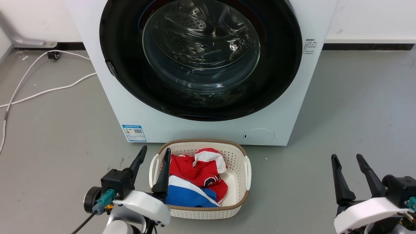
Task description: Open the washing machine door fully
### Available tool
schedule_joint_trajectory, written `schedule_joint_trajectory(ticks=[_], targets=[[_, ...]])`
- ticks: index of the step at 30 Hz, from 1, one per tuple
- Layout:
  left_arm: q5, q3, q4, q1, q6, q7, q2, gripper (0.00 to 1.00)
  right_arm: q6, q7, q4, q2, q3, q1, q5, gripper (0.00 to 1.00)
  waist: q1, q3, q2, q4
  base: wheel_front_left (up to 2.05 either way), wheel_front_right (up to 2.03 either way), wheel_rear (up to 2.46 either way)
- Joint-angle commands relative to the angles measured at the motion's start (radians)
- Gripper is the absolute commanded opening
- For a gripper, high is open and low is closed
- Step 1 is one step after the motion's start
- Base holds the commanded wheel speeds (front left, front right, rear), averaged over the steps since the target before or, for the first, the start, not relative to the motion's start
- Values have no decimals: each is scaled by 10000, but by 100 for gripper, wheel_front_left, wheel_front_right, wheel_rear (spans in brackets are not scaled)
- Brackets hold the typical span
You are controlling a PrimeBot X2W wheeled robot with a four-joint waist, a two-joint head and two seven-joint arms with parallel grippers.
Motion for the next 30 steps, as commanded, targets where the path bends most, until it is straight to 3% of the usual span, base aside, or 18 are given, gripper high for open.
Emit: schedule_joint_trajectory(ticks=[1,25,30], targets=[[183,-15,-20,-194,4,-65,-3,100,19,-76,-107,33,-14,43,-170,100,0,1,0,2,0,0,0],[1420,4,218,-245,-53,-520,-189,100,12,-346,-11,61,-107,139,-1234,100,0,-22,0,124,0,0,0],[1264,91,270,-237,-61,-515,-210,100,12,-365,102,61,-123,100,-1067,100,0,-46,0,116,0,0,0]])
